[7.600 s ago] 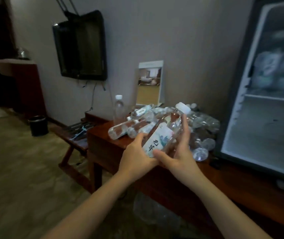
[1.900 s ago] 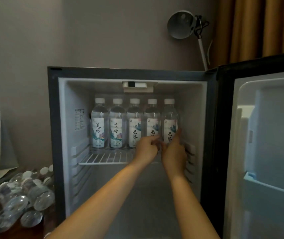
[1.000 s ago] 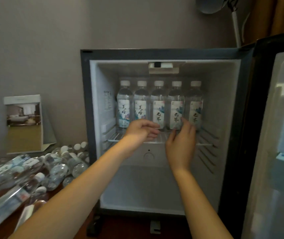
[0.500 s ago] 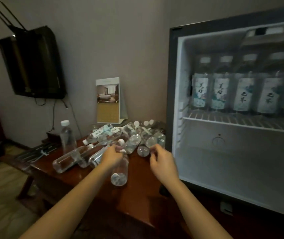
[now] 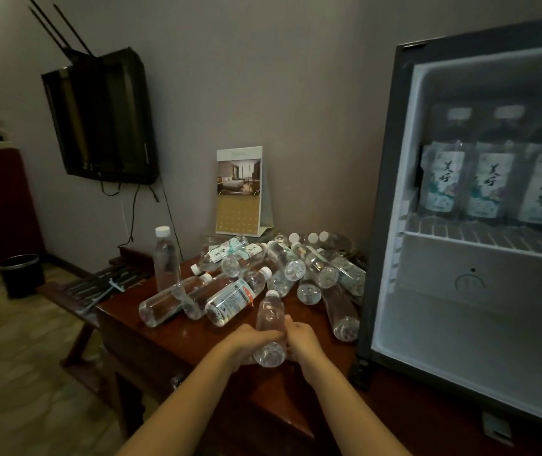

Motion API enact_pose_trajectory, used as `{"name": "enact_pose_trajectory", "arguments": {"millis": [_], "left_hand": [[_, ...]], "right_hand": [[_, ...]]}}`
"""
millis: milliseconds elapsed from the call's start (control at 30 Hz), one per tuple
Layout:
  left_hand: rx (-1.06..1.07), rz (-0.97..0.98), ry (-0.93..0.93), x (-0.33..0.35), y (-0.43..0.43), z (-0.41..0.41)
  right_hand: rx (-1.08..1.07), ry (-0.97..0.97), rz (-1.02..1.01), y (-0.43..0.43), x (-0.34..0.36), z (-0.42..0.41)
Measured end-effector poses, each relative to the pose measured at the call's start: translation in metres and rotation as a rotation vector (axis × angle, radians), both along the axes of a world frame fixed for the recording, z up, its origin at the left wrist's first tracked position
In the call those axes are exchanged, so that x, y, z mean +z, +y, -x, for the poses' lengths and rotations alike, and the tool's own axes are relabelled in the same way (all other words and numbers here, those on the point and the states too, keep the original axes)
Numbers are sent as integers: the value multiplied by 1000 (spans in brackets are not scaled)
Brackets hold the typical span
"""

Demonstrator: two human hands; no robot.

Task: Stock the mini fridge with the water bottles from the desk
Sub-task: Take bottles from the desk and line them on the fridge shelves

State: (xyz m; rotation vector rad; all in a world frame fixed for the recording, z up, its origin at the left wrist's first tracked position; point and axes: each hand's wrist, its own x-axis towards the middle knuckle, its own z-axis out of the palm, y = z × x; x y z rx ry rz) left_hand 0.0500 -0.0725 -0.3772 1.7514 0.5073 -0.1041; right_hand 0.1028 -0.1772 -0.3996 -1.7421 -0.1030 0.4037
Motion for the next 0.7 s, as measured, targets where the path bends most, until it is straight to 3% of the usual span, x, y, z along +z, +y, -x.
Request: {"name": "enact_pose_trajectory", "arguments": {"millis": [133, 300, 467, 700], "left_hand": [[-97, -96, -104, -5, -3, 10], [-135, 159, -266, -2, -20, 14], [-68, 356, -216, -2, -21, 16], [-352, 281, -126, -2, -25, 30]], "right_hand": [[-32, 225, -174, -5, 6, -11], [30, 283, -392, -23, -2, -10], [54, 297, -484, -40, 3, 2], [204, 227, -543, -68, 18, 24]]}}
